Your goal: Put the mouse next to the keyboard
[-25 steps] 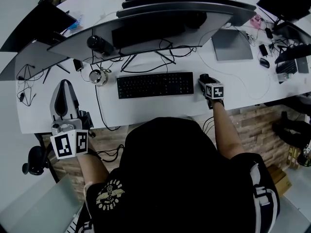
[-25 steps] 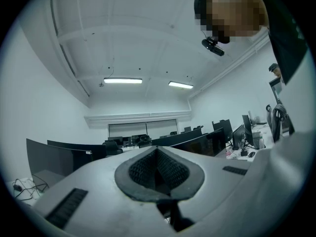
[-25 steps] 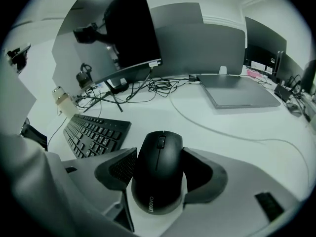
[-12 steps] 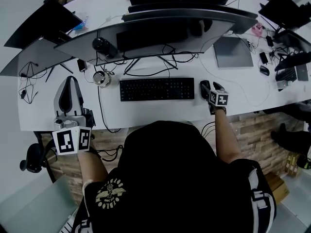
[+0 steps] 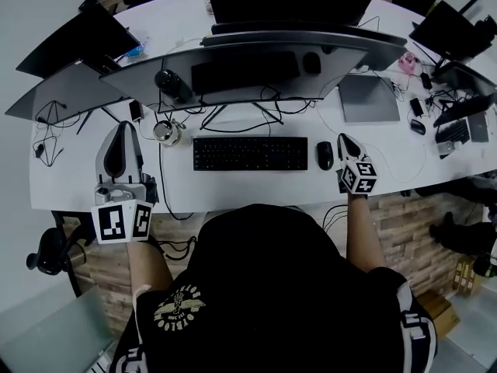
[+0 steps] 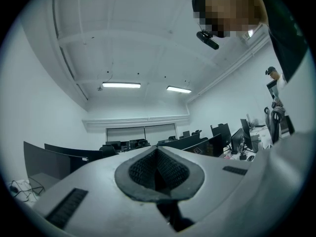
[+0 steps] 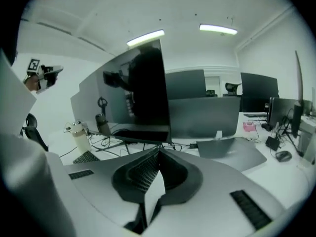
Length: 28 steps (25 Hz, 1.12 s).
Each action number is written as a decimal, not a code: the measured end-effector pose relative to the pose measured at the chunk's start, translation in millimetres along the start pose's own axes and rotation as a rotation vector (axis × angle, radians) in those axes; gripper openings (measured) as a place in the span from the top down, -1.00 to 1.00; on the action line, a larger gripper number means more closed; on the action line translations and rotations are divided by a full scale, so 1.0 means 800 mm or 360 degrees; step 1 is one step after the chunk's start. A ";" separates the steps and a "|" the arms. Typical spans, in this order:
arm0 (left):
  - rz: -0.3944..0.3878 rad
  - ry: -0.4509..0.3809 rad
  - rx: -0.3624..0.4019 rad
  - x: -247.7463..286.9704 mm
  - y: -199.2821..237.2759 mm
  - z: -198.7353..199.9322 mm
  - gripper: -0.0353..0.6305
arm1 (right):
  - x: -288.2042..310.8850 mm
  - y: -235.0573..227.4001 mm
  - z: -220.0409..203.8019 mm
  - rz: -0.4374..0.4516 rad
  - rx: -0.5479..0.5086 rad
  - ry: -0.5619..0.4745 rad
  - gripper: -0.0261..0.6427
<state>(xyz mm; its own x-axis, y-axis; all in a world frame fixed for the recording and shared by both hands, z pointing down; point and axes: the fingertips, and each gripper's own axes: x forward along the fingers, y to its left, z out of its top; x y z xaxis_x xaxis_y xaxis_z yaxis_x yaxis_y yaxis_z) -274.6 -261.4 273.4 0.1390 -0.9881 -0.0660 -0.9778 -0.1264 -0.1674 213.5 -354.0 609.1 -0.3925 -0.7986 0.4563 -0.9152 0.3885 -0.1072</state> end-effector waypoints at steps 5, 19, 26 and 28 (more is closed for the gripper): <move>0.0005 0.0003 -0.0020 -0.003 -0.008 -0.001 0.89 | -0.043 0.034 0.103 0.0086 -0.0133 -0.0285 0.92; -0.0070 -0.0057 0.0026 -0.019 -0.047 0.022 0.89 | -0.196 0.121 0.311 0.0252 -0.0289 -0.0731 0.92; -0.0060 -0.0028 0.0031 -0.036 -0.043 0.017 0.89 | -0.197 0.125 0.301 0.0285 -0.0189 -0.0705 0.92; -0.0059 -0.0021 0.0031 -0.040 -0.040 0.016 0.89 | -0.196 0.127 0.296 0.0285 -0.0174 -0.0691 0.92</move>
<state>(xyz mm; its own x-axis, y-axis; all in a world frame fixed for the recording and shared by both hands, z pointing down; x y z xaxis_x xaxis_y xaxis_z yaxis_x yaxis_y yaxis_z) -245.6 -224.8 268.5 0.1774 -0.9815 -0.0725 -0.9687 -0.1611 -0.1890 160.0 -298.1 317.9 -0.5664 -0.8237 0.0255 -0.8238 0.5650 -0.0460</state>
